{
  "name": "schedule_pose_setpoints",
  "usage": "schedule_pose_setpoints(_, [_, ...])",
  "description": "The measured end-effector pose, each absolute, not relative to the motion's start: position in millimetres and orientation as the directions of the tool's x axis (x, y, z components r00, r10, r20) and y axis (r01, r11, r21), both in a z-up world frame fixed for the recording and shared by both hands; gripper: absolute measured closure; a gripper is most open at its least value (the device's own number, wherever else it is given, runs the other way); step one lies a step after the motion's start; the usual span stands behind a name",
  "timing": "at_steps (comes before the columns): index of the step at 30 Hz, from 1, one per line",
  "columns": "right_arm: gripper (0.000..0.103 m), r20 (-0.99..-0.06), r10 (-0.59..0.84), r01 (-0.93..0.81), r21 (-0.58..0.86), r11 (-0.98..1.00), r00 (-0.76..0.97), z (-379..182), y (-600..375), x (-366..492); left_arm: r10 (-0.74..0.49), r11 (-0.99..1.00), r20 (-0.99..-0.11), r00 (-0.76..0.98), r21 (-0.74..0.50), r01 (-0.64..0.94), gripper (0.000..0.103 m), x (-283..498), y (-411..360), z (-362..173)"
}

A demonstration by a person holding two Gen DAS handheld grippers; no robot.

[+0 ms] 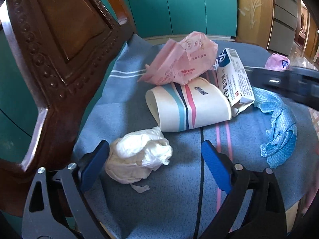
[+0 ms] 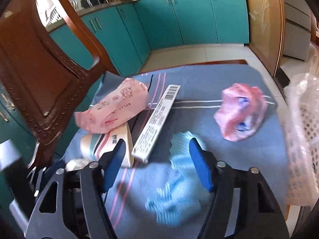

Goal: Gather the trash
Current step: 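Grasp the white tissue with the left tool while the right tool grasps the white printed box, then lift the white box with the right tool while the left tool lifts the tissue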

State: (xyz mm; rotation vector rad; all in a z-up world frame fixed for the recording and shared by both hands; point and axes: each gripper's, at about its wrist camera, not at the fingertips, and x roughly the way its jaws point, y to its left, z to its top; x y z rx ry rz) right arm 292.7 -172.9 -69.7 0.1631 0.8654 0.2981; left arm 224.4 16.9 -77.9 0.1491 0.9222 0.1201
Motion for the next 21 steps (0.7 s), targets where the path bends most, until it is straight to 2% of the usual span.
schedule_pose_setpoints(3, [0.052, -0.769, 0.308, -0.183, 0.248, 0.951, 0.560, -85.6, -156.5, 317.5, 0.164, 0.984, -0.792, 0.588, 0.176, -0.038, 0.011, 230.5, 17.9, -79.8])
schedule_pose_setpoints(5, [0.062, -0.793, 0.299, -0.185, 0.236, 0.954, 0.531, -95.5, -145.7, 331.3, 0.164, 0.984, -0.796, 0.583, 0.171, -0.043, 0.016, 232.8, 19.5, -81.1])
schedule_pose_setpoints(6, [0.071, -0.806, 0.316, -0.186, 0.256, 0.948, 0.500, -101.3, -142.2, 337.3, 0.164, 0.985, -0.796, 0.583, 0.169, -0.046, 0.018, 233.9, 20.0, -81.7])
schedule_pose_setpoints(9, [0.080, -0.806, 0.329, -0.179, 0.276, 0.944, 0.492, -104.3, -142.6, 337.8, 0.173, 0.984, -0.789, 0.589, 0.163, -0.071, 0.037, 234.1, 29.8, -80.0])
schedule_pose_setpoints(10, [0.084, -0.797, 0.334, -0.186, 0.277, 0.943, 0.504, -100.7, -144.6, 333.4, 0.180, 0.983, -0.785, 0.593, 0.165, -0.081, 0.053, 234.0, 33.2, -78.1])
schedule_pose_setpoints(11, [0.084, -0.783, 0.347, -0.199, 0.285, 0.938, 0.516, -95.0, -147.8, 327.8, 0.178, 0.984, -0.779, 0.602, 0.156, -0.089, 0.061, 233.6, 37.4, -74.5])
schedule_pose_setpoints(13, [0.084, -0.754, 0.365, -0.222, 0.289, 0.931, 0.547, -78.3, -156.8, 312.6, 0.144, 0.990, -0.779, 0.610, 0.110, -0.093, 0.070, 231.0, 42.5, -68.5])
schedule_pose_setpoints(14, [0.084, -0.733, 0.376, -0.237, 0.292, 0.927, 0.567, -65.9, -164.1, 300.7, 0.131, 0.991, -0.771, 0.623, 0.099, -0.087, 0.078, 228.1, 43.5, -62.3])
schedule_pose_setpoints(18, [0.084, -0.665, 0.393, -0.275, 0.281, 0.919, 0.635, -26.3, -195.8, 252.8, 0.056, 0.998, -0.733, 0.678, 0.032, -0.047, 0.080, 207.9, 45.3, -29.5])
schedule_pose_setpoints(21, [0.084, -0.595, 0.428, -0.291, 0.316, 0.903, 0.680, -0.2, -230.0, 206.1, -0.042, 0.999, -0.665, 0.746, -0.050, 0.011, 0.080, 178.1, 47.3, 0.7])
